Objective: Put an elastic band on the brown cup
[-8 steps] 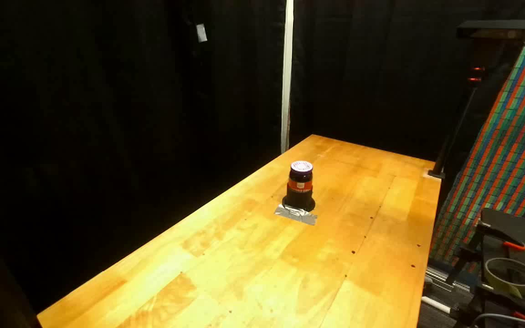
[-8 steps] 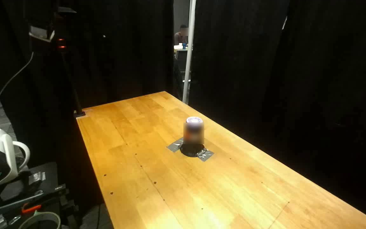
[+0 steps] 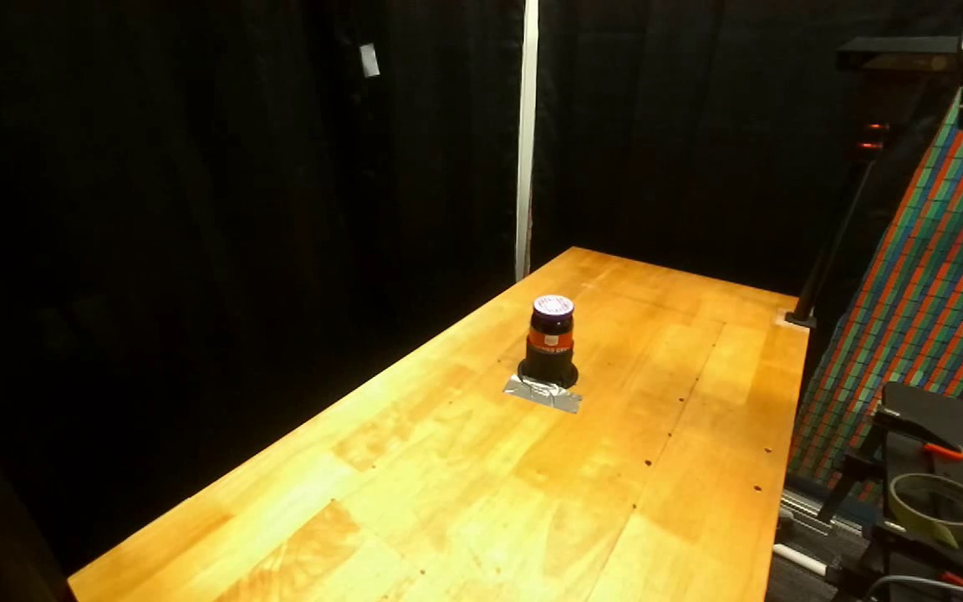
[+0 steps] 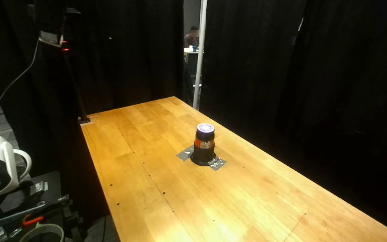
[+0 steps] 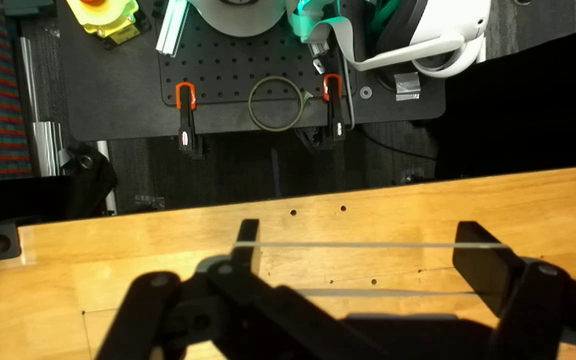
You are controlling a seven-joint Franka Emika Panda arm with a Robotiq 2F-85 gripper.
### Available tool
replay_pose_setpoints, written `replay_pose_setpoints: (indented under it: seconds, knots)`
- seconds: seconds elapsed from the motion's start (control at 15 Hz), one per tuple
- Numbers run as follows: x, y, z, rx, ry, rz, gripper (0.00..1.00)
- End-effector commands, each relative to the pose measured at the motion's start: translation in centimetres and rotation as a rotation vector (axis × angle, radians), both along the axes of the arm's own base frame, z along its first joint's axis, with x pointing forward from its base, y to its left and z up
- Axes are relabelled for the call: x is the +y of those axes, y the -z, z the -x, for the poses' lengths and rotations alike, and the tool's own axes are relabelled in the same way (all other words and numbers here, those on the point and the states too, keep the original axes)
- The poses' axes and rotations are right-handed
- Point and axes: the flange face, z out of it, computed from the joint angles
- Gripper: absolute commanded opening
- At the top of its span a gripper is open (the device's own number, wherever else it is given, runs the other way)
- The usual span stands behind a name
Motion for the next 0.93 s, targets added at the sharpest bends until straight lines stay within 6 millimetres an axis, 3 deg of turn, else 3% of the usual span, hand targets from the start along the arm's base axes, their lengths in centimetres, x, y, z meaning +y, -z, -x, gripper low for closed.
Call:
replay_pose_setpoints:
  seconds: [0.0,0.47,0.87]
  knots:
    - [0.3,3.1,-5.0,-0.051,-0.072,0.014,1.00]
    - [0.5,13.0,-18.9,-0.090,-0.235,-0.044,1.00]
    - [1.8,19.2,-29.7,-0.153,-0.315,-0.075,1.00]
